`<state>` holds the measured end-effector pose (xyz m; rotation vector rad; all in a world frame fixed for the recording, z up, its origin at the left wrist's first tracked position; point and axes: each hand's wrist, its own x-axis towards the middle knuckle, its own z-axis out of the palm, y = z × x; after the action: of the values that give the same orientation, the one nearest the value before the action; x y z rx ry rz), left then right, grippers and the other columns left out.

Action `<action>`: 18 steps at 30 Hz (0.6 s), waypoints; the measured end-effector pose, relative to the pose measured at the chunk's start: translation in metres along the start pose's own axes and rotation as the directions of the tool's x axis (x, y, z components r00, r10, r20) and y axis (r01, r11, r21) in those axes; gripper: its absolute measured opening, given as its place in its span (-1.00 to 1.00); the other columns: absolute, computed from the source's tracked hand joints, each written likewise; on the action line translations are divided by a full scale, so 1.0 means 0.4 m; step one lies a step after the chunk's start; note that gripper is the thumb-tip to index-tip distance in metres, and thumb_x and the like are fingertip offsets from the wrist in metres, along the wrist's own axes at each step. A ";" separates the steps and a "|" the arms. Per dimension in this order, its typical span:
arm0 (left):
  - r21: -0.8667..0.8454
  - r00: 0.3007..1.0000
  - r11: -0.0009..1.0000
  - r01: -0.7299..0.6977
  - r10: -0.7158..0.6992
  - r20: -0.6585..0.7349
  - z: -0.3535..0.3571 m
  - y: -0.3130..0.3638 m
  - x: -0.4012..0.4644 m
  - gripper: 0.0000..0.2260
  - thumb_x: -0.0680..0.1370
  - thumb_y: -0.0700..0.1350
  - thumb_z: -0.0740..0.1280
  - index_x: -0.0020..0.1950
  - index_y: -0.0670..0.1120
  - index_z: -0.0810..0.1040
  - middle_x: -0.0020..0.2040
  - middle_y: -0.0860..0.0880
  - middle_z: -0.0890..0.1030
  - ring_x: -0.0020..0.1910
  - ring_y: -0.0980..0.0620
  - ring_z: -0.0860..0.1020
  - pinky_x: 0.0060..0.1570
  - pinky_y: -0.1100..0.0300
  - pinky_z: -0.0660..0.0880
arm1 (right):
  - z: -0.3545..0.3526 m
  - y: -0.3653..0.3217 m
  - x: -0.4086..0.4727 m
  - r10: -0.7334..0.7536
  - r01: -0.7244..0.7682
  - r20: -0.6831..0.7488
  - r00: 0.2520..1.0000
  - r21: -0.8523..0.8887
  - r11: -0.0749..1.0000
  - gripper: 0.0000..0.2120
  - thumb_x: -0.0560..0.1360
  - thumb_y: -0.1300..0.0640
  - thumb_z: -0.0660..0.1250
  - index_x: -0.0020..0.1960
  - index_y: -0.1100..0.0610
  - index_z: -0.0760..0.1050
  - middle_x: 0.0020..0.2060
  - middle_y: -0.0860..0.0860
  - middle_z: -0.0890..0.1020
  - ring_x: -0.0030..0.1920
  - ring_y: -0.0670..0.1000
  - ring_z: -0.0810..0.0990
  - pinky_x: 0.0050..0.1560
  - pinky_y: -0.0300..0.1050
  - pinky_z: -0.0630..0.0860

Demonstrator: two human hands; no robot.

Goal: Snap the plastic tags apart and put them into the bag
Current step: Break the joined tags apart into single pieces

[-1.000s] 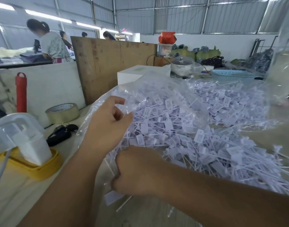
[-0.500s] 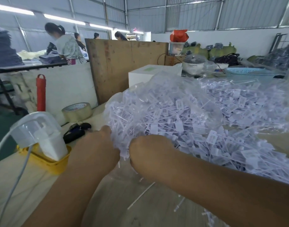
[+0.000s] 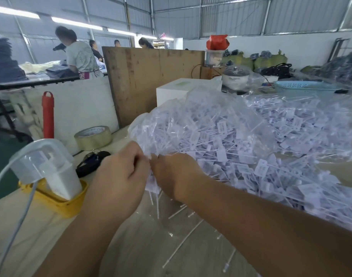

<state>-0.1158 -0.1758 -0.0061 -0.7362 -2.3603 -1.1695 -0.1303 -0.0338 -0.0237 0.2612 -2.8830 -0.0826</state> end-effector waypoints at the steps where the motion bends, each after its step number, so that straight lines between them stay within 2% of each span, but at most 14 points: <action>1: 0.067 1.000 0.998 -0.007 0.008 -0.009 -0.006 -0.008 0.001 -0.77 0.53 -0.01 0.14 -0.31 -0.03 0.38 -0.44 0.02 0.48 -0.42 0.07 0.47 -0.44 0.07 0.40 | 0.000 0.002 -0.001 -0.006 0.006 -0.020 1.000 0.010 1.000 -0.75 0.53 0.28 0.21 0.19 0.15 0.35 -0.10 0.11 0.55 -0.08 0.22 0.59 -0.28 -0.02 0.33; 3: 0.280 0.999 0.960 0.012 -0.022 0.031 -0.012 -0.032 0.007 -0.78 0.55 -0.01 0.12 -0.26 -0.04 0.39 -0.40 0.02 0.49 -0.43 0.07 0.46 -0.42 0.08 0.44 | -0.012 0.003 -0.013 -0.052 0.053 -0.066 0.996 0.021 0.998 -0.81 0.50 0.28 0.24 0.11 0.18 0.39 -0.28 0.05 0.39 -0.16 0.20 0.57 -0.32 -0.05 0.30; 4: 0.373 0.995 0.927 0.049 -0.078 0.063 -0.013 -0.046 0.005 -0.82 0.57 -0.02 0.15 -0.21 -0.04 0.39 -0.36 0.02 0.51 -0.40 0.06 0.48 -0.39 0.10 0.46 | -0.018 0.001 -0.022 -0.074 0.077 -0.089 0.993 0.034 0.996 -0.87 0.52 0.23 0.24 0.07 0.18 0.42 -0.31 0.02 0.33 -0.19 0.18 0.57 -0.32 -0.06 0.30; 6: 0.490 0.971 0.865 0.111 -0.199 0.131 -0.012 -0.061 -0.009 -0.87 0.54 0.03 0.28 -0.08 0.03 0.36 -0.23 0.07 0.54 -0.29 0.09 0.52 -0.29 0.13 0.52 | -0.028 -0.002 -0.043 -0.102 0.113 -0.144 0.984 0.066 0.991 -0.82 0.60 0.07 0.18 0.06 0.16 0.47 -0.24 0.02 0.35 -0.19 0.13 0.55 -0.30 -0.08 0.34; 7: 0.508 0.958 0.854 0.115 -0.231 0.172 -0.009 -0.064 -0.020 -0.80 0.50 0.06 0.33 -0.01 0.07 0.32 -0.16 0.08 0.53 -0.24 0.09 0.54 -0.23 0.13 0.54 | -0.033 -0.004 -0.055 -0.114 0.129 -0.165 0.980 0.081 0.988 -0.74 0.61 -0.02 0.15 0.06 0.15 0.48 -0.18 0.03 0.38 -0.18 0.10 0.52 -0.29 -0.08 0.35; 10: 0.499 0.936 0.857 0.125 -0.269 0.228 -0.003 -0.076 -0.034 -0.63 0.43 -0.03 0.42 0.14 0.05 0.34 -0.03 0.04 0.53 -0.12 0.05 0.55 -0.17 0.17 0.54 | -0.039 -0.015 -0.091 -0.182 0.194 -0.118 0.976 0.108 0.975 -0.65 0.54 -0.14 0.21 0.14 0.12 0.44 -0.04 0.05 0.43 -0.10 0.09 0.51 -0.24 -0.07 0.40; 13: 0.485 0.920 0.860 0.159 -0.307 0.244 0.004 -0.079 -0.028 -0.57 0.45 -0.16 0.40 0.23 0.10 0.34 -0.04 0.11 0.51 -0.14 0.18 0.50 -0.32 0.39 0.39 | -0.023 -0.018 -0.109 -0.215 0.213 0.004 0.977 0.087 0.973 -0.69 0.51 -0.02 0.27 0.17 0.14 0.41 0.01 0.07 0.41 -0.07 0.14 0.55 -0.28 -0.10 0.35; 16: 0.366 0.948 0.912 0.184 -0.262 0.179 0.000 -0.058 -0.036 -0.53 0.42 -0.26 0.38 0.21 0.14 0.37 -0.15 0.19 0.46 -0.22 0.25 0.45 -0.37 0.43 0.33 | -0.017 -0.010 -0.101 -0.161 0.160 0.006 0.987 0.080 0.984 -0.78 0.54 0.10 0.26 0.13 0.18 0.43 0.00 0.11 0.41 -0.08 0.17 0.55 -0.35 -0.15 0.23; 18: 0.325 0.966 0.929 0.180 -0.228 0.118 -0.014 -0.046 -0.048 -0.52 0.40 -0.30 0.37 0.13 0.18 0.35 -0.18 0.20 0.46 -0.24 0.24 0.45 -0.41 0.43 0.31 | -0.016 -0.008 -0.092 -0.122 0.122 0.008 0.992 0.067 0.990 -0.81 0.56 0.15 0.26 0.14 0.18 0.42 0.02 0.12 0.40 -0.06 0.18 0.54 -0.30 -0.08 0.33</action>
<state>-0.1115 -0.1950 -0.0248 -0.4951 -2.7204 -0.8061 -0.0932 -0.0302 -0.0266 0.4511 -2.8826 -0.0098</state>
